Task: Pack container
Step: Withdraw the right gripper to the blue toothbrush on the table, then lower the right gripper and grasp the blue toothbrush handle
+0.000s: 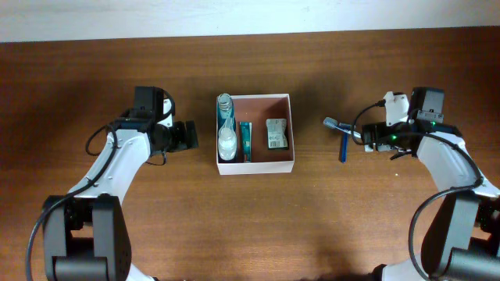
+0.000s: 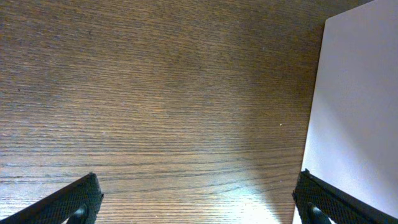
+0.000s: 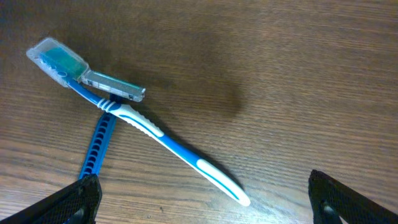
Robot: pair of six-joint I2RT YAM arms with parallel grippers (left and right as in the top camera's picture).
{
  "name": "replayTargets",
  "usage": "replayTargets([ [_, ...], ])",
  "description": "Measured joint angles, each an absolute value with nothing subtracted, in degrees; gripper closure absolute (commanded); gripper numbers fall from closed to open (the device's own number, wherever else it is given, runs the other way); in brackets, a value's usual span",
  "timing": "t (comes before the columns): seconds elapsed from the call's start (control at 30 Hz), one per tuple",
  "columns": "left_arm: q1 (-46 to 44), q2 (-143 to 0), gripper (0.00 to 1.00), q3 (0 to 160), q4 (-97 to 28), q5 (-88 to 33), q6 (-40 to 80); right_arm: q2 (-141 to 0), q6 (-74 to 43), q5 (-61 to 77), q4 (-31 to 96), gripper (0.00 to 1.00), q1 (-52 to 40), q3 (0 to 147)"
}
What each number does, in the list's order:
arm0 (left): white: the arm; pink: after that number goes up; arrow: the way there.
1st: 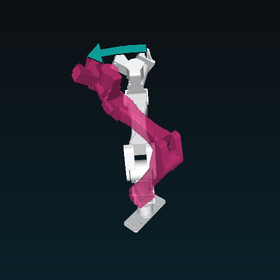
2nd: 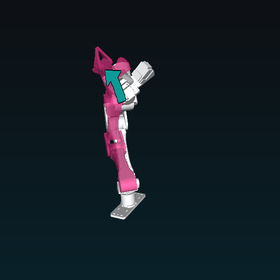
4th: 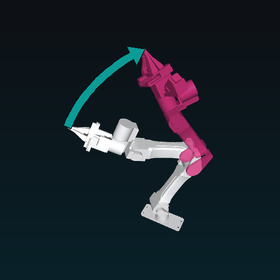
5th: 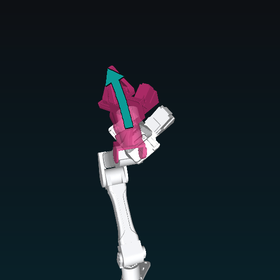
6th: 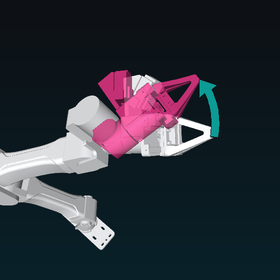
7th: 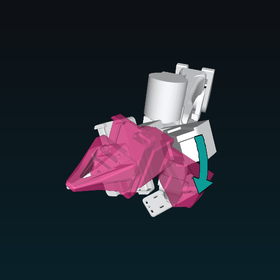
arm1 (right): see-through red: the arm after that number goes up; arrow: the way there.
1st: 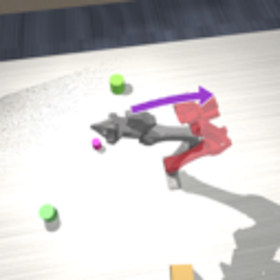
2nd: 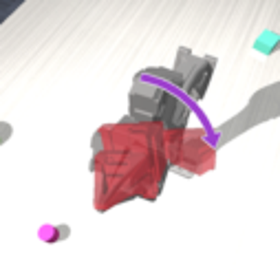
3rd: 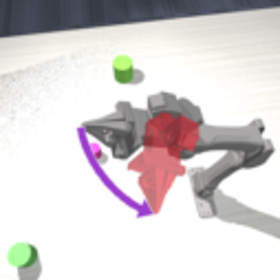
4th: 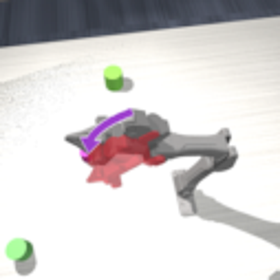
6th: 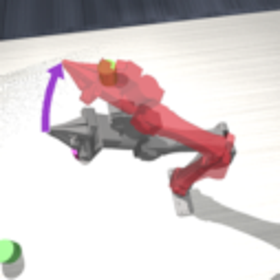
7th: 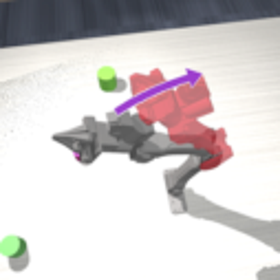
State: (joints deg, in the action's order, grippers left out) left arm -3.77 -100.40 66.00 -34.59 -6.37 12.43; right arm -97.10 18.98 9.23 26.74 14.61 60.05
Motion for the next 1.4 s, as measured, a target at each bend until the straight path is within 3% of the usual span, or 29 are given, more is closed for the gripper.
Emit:
replayTargets([
  [0.5,-3.8,-100.4,0.01,66.0,-34.6,-6.4,12.4,-107.2,23.8,11.4,22.8,0.01,14.7,60.4],
  [0.8,-3.8,-100.4,0.01,66.0,-34.6,-6.4,12.4,-106.7,23.3,23.2,31.4,0.02,15.2,62.1],
  [1.23,-3.8,-100.4,0.01,66.0,-34.6,-6.4,12.4,-106.3,19.4,28.0,41.8,0.05,15.2,63.4],
  [1.4,-3.8,-100.4,0.01,66.0,-34.6,-6.4,12.4,-106.5,18.4,27.9,41.8,0.12,15.2,63.6],
])
